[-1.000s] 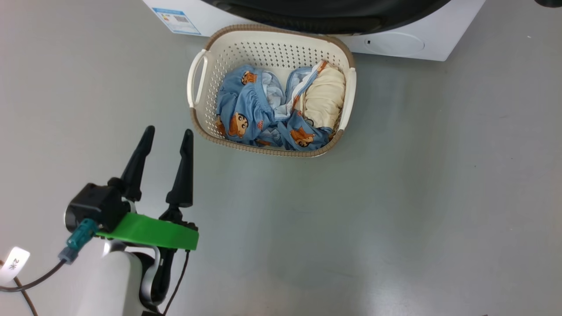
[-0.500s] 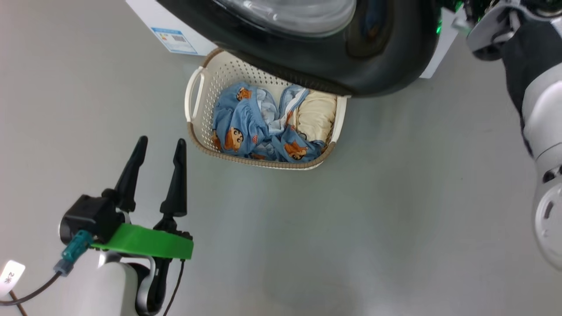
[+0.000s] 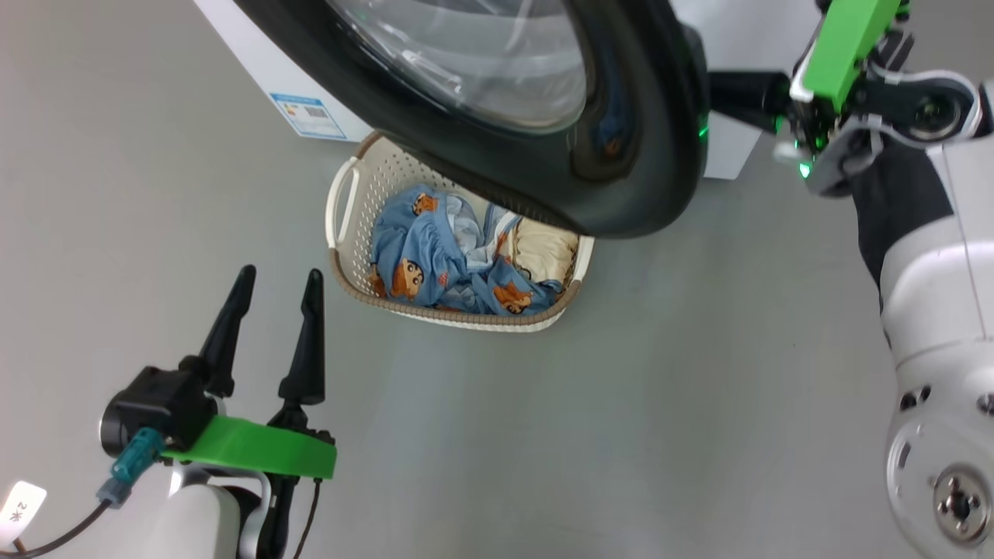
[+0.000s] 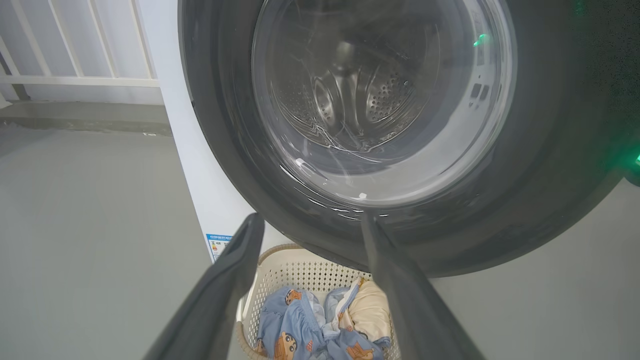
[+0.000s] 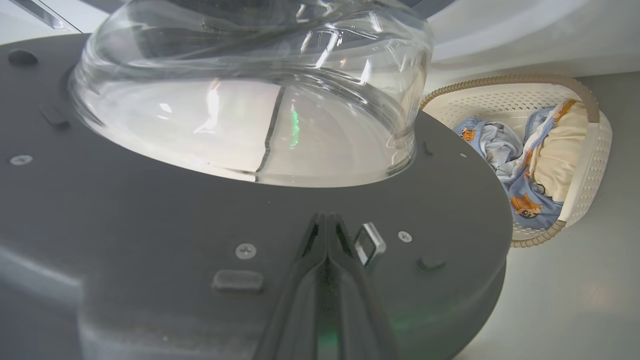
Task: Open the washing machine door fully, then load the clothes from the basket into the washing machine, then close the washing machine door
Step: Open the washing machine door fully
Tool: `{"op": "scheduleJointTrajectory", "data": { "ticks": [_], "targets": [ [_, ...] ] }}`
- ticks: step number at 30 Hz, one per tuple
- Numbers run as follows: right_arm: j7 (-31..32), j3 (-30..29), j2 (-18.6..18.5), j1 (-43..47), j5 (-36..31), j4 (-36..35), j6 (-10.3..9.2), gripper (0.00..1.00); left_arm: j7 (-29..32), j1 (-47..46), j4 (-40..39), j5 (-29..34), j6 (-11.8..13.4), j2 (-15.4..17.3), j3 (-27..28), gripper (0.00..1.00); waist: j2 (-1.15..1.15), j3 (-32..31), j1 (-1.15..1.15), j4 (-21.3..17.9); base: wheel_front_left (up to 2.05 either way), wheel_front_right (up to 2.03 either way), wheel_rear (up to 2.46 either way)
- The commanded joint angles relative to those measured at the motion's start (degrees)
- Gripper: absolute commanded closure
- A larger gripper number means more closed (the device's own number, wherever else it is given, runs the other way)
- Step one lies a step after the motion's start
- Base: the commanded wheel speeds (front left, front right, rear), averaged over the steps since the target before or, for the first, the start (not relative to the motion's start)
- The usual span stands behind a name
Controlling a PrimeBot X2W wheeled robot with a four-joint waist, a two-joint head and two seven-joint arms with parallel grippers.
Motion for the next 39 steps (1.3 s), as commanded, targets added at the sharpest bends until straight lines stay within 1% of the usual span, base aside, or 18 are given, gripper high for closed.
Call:
{"op": "scheduleJointTrajectory", "data": {
  "ticks": [1,4,7,10,18,25,29,35,39],
  "targets": [
    [0.7,1.0,1.8,0.2,0.7,-1.9,0.10,1.00,-0.4,0.6,-1.5,0.5,-0.1,1.5,2.1,0.00,0.00,-0.4,0.00,-0.1,0.00,0.00,0.00],
    [3.1,3.0,1.9,3.4,3.3,-4.7,0.10,1.00,-0.4,0.9,-1.4,0.6,-0.2,1.5,2.0,0.00,0.00,-1.0,0.00,0.2,0.00,0.00,0.00],
    [4.1,7.5,1.9,6.8,7.4,-6.9,0.10,1.00,-0.4,1.2,-1.5,0.5,-0.2,1.5,1.9,0.00,0.00,-1.7,0.00,0.4,0.00,0.00,0.00],
    [3.4,12.5,1.9,10.0,11.9,-8.9,0.10,1.00,-0.4,1.5,-1.5,0.4,-0.2,1.5,1.8,0.00,0.00,-2.1,0.00,0.5,0.00,0.00,0.00],
    [-2.4,25.5,2.0,14.7,23.5,-10.9,0.10,1.00,-0.4,1.8,-1.8,1.0,-0.6,1.5,0.9,0.00,0.00,-2.8,0.00,0.8,0.00,0.00,0.00],
    [-8.1,37.7,2.0,16.6,33.5,-11.4,0.10,1.00,-0.4,2.0,-1.7,1.0,-0.9,1.5,0.6,0.00,0.00,-3.1,0.00,1.1,0.00,0.00,0.00],
    [-11.1,44.2,2.0,16.7,38.1,-11.2,0.10,1.00,-0.4,2.0,-1.6,0.9,-0.9,1.5,0.5,0.00,0.00,-3.3,0.00,1.3,0.00,0.00,0.00],
    [-15.0,52.0,2.0,16.0,44.0,-10.4,0.10,1.00,-0.4,2.0,-1.5,0.6,-0.8,1.5,0.4,0.00,0.00,-3.4,0.00,1.6,0.00,0.00,0.00],
    [-17.4,56.1,2.0,15.7,47.8,-10.1,0.10,1.00,-0.4,1.9,-1.4,0.4,-0.6,1.5,0.3,0.00,0.00,-3.4,0.00,1.8,0.00,0.00,0.00]
  ]
}}
